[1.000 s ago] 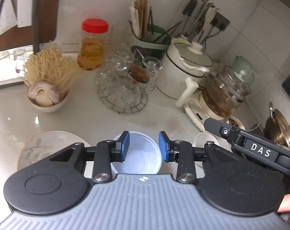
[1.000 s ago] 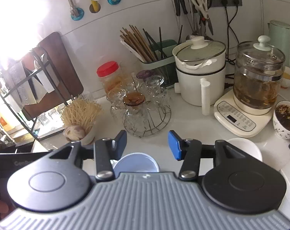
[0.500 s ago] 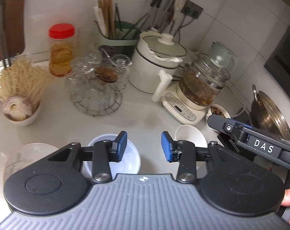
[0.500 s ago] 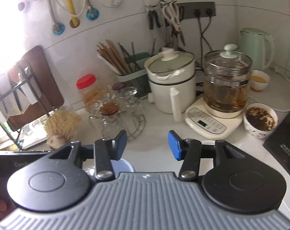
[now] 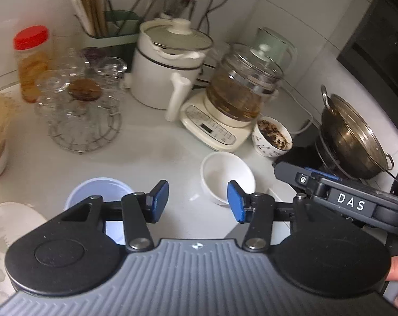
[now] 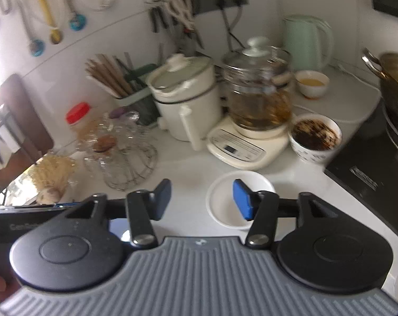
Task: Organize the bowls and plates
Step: 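Move both grippers toward the white ceramic bowl by the kettle base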
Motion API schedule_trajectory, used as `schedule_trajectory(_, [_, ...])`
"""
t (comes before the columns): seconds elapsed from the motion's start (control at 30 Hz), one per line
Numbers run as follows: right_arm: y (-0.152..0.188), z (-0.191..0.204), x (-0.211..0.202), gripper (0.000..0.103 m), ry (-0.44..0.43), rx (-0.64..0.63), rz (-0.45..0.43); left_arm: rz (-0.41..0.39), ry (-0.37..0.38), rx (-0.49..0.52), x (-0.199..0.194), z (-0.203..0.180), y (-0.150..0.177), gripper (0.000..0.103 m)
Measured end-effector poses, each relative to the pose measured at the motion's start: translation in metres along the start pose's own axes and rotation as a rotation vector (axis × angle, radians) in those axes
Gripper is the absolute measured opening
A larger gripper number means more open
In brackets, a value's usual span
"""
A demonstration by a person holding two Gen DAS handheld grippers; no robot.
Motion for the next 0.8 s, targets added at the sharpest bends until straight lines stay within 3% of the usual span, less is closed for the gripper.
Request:
schedule_trajectory(0.2, [0.002,-0.040,0.003,0.066,0.109,0.043,0.022,0.018,0.019,0.035,0.023,-0.017,-0.007,0.065])
schedule_trajectory(0.43, [0.001,-0.073,0.013,0.074,0.168,0.076,0.026,0.079,0.059,-0.004,0.064,-0.022,-0.011,0.066])
schedule_trajectory(0.7, [-0.010,-0.087,0.036,0.075,0.141,0.104,0.035,0.109,0.066,0.021,0.098,-0.029,-0.025,0.072])
schedule_trajectory(0.77, [-0.016,-0.091,0.041,0.096,0.133,0.120,0.035,0.127,0.062,0.017,0.105,-0.029,-0.029,0.073])
schedule_trajectory(0.8, [-0.019,-0.094,0.043,0.101,0.133,0.128,0.028,0.128,0.067,0.016,0.108,-0.030,-0.032,0.074])
Point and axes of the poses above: each gripper's, at about its wrist camera, not at the fingertips, and x roughly the way its jaws point, z to its left, y to its underside, the point moved 10 cm from there along x, roughly the way its jaws point, and after that the axes turned 9 degrees about x, right-handed, at the moved point
